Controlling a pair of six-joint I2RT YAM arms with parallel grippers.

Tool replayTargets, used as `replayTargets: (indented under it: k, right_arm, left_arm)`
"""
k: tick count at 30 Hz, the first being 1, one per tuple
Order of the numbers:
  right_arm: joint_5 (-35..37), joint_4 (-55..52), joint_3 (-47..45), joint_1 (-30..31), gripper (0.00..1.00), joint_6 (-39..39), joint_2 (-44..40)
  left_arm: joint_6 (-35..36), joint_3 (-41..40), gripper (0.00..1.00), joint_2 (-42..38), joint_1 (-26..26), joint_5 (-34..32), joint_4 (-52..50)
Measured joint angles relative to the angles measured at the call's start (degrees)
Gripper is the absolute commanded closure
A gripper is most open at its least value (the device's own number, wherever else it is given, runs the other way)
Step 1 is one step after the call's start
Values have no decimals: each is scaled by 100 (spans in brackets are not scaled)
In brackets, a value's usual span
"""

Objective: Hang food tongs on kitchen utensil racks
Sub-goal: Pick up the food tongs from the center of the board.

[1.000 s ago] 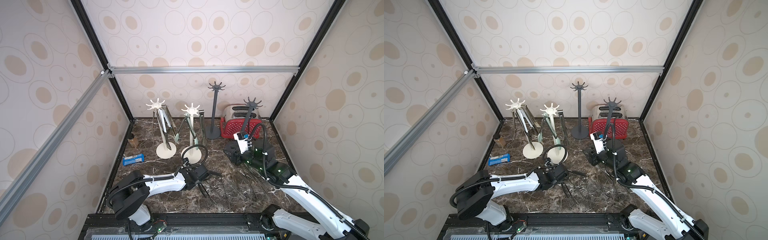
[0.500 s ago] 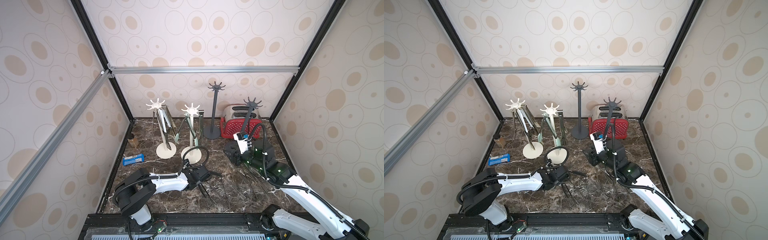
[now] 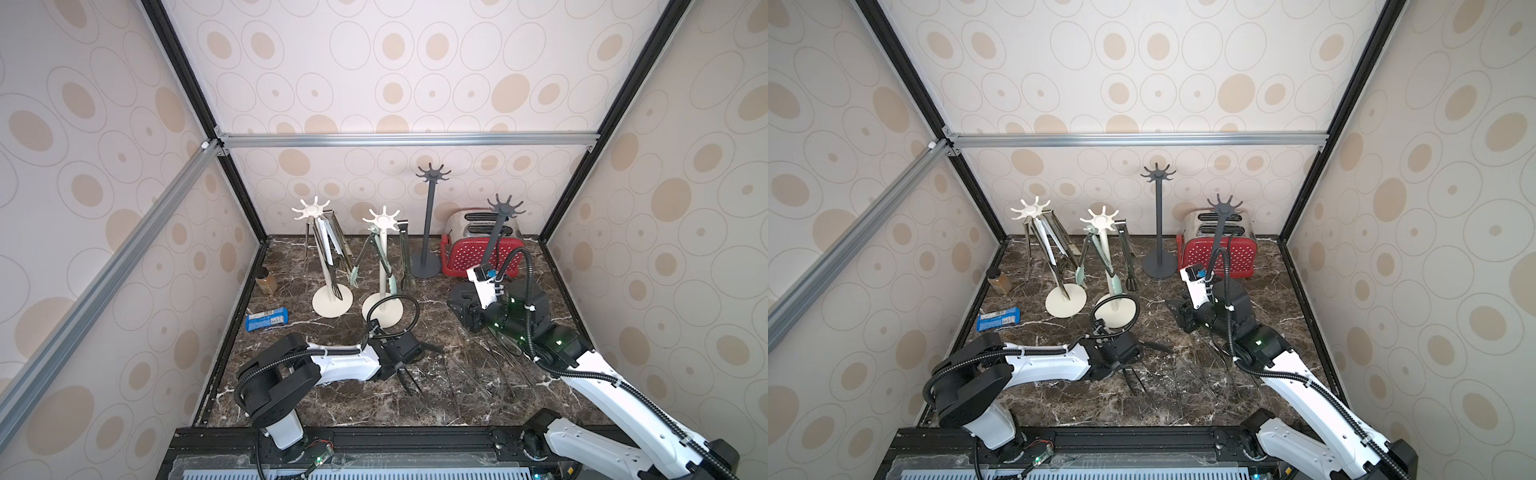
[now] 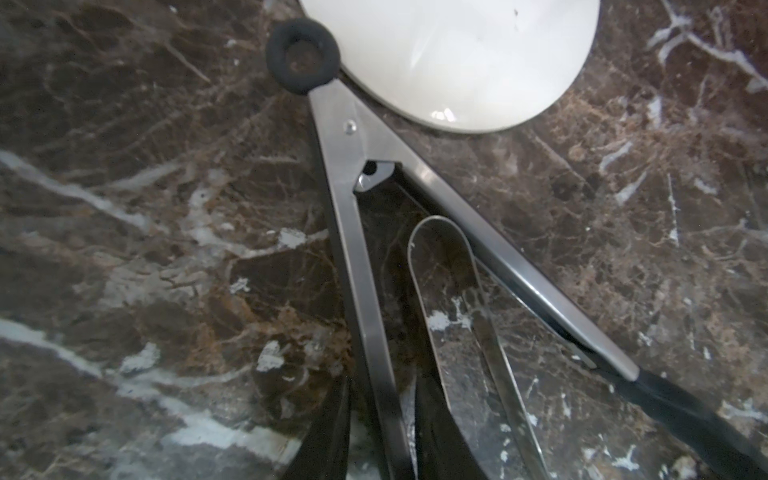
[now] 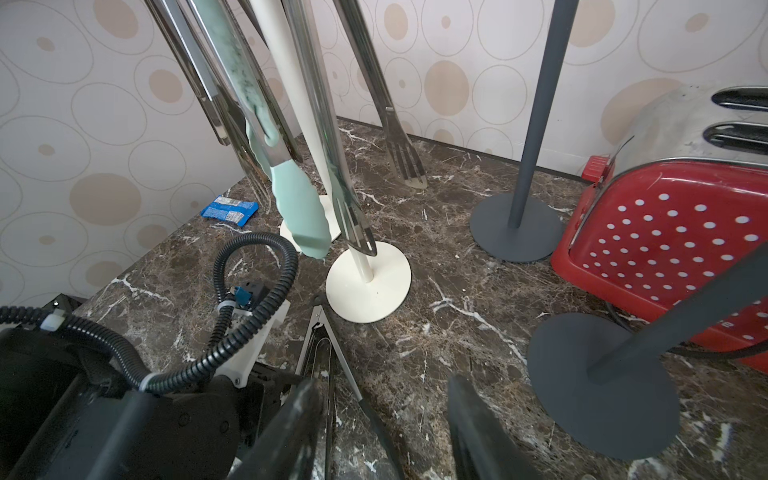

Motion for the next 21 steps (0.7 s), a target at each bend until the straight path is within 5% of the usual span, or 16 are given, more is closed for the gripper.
replayTargets:
  k: [21]
  right_arm:
    - [11, -118, -39, -85, 48, -94, -127]
  left_arm:
    - [-140, 404, 95, 356, 33, 46, -157]
